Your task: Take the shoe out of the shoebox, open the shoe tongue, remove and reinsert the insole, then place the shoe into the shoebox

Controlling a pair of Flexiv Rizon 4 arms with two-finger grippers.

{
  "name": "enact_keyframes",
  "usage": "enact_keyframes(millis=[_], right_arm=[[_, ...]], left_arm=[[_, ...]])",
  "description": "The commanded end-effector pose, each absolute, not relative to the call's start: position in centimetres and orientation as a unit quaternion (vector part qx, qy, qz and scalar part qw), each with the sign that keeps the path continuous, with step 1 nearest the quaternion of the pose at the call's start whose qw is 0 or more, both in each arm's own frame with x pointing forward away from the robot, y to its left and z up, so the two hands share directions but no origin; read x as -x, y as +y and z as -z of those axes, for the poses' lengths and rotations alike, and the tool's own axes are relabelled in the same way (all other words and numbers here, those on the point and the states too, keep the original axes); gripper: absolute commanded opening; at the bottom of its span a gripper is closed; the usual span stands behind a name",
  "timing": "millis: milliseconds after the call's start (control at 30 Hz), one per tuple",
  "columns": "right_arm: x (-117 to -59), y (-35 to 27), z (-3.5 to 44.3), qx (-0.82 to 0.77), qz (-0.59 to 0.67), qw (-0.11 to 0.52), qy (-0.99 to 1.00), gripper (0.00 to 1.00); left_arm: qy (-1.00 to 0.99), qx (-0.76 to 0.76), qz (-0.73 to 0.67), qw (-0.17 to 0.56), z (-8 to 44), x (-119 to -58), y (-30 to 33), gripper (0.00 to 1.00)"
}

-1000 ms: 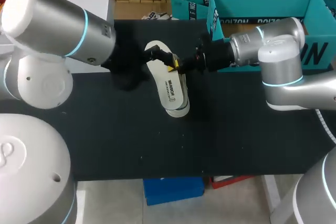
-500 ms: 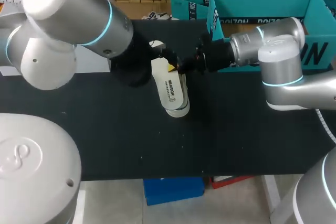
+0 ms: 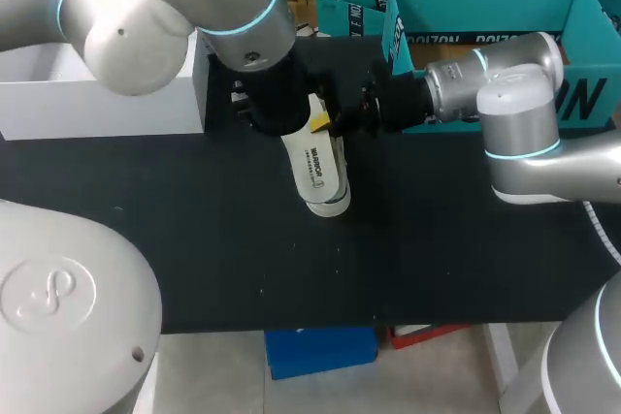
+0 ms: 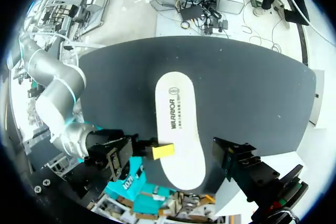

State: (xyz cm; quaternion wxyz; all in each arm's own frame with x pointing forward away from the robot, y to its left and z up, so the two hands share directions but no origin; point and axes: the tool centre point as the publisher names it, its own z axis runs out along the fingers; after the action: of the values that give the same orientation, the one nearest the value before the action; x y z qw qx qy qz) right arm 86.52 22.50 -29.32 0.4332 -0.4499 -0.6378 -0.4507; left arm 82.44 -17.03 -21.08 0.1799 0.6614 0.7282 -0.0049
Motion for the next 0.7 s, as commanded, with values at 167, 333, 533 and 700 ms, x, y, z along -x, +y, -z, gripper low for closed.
enact_keyframes(millis=[167, 333, 533, 700], right_arm=[[-86.6, 22.6, 29.4, 0.450, 0.451, 0.433, -0.638, 0.00], [-86.6, 22.6, 29.4, 0.450, 0.451, 0.433, -0.638, 0.00], [-86.6, 22.6, 29.4, 0.450, 0.451, 0.433, -0.638, 0.00], [-86.6, 22.6, 29.4, 0.450, 0.451, 0.433, -0.638, 0.00]], left_arm=[[0.755, -0.646, -0.099, 0.054, 20.9, -82.1, -18.0, 1.00], [0.764, -0.635, -0.108, 0.041, 21.2, -81.7, -17.9, 1.00], [0.765, -0.634, -0.103, 0.045, 21.3, -81.5, -17.9, 1.00], [0.764, -0.635, -0.098, 0.062, 21.3, -81.4, -18.0, 1.00]])
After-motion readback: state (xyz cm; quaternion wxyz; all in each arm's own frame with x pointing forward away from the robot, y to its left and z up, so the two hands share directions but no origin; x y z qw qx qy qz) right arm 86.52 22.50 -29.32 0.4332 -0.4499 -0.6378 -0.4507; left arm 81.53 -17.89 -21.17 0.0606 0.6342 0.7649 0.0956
